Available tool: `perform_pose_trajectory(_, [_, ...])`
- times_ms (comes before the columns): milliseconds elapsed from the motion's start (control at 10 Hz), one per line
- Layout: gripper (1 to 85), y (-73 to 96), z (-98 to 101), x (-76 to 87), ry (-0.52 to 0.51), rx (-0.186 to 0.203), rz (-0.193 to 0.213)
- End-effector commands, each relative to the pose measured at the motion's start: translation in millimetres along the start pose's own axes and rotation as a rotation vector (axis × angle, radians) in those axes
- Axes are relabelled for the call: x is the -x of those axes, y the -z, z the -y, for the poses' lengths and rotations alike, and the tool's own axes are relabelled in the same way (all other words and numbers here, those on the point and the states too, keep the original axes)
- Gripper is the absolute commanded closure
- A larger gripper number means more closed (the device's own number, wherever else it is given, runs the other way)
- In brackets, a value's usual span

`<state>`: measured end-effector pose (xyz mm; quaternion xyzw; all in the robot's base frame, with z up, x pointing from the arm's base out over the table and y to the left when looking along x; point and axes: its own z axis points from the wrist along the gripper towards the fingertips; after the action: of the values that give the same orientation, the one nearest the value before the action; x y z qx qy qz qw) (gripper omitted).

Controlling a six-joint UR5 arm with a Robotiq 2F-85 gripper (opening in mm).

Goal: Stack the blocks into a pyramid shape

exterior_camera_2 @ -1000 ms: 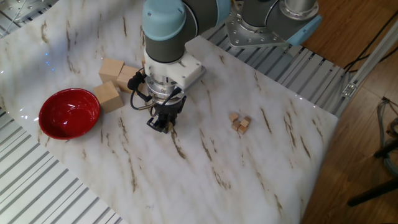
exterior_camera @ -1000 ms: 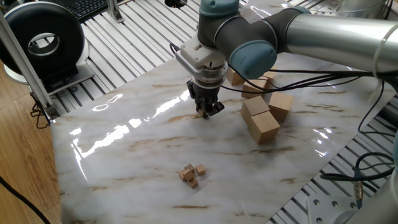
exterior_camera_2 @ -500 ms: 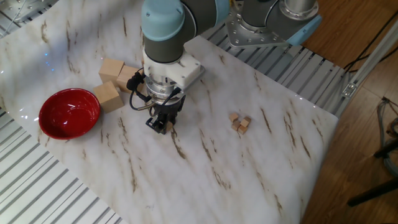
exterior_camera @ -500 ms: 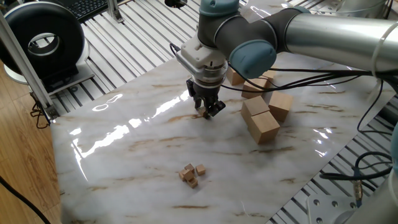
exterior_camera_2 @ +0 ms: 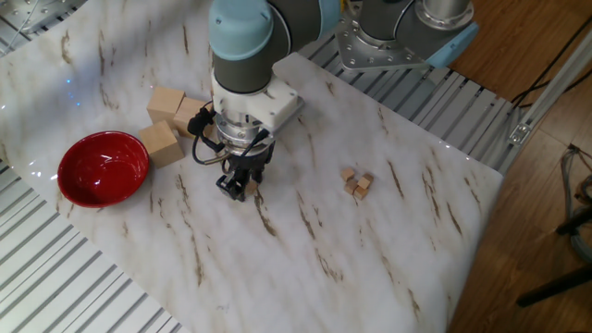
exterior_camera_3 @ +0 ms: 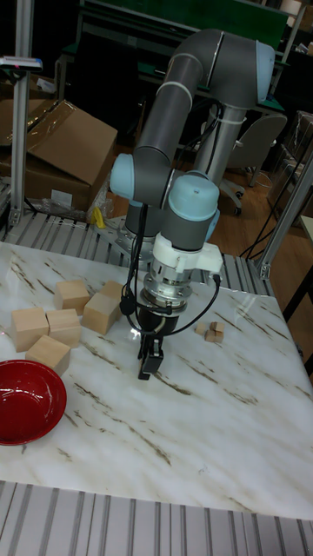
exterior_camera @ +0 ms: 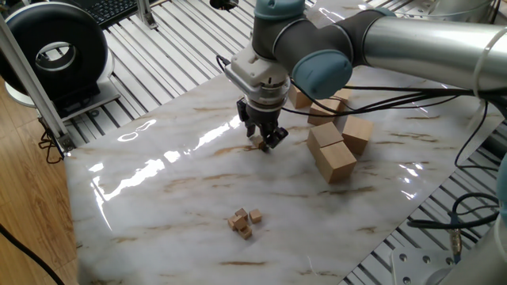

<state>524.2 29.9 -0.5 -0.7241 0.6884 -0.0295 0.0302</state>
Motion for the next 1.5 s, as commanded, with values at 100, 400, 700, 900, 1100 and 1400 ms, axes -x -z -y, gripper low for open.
perform_pose_trajectory(100, [32.3,12.7,-3.5,-1.0,-0.04,-0.001,0.004])
perform_pose_trajectory(400, [32.3,28.8,-10.8,-3.7,-0.084,0.0,-0.002])
perform_pose_trajectory(700, [32.0,39.4,-16.9,4.3,-0.189,0.001,-0.001])
perform_pose_trajectory(900, [32.7,47.3,-17.7,14.5,-0.289,-0.012,-0.019])
perform_pose_trajectory(1100, [33.3,50.2,-20.6,28.0,-0.365,-0.032,-0.021])
perform_pose_trajectory(1400, [34.7,55.3,-34.9,58.1,-0.488,-0.053,0.007])
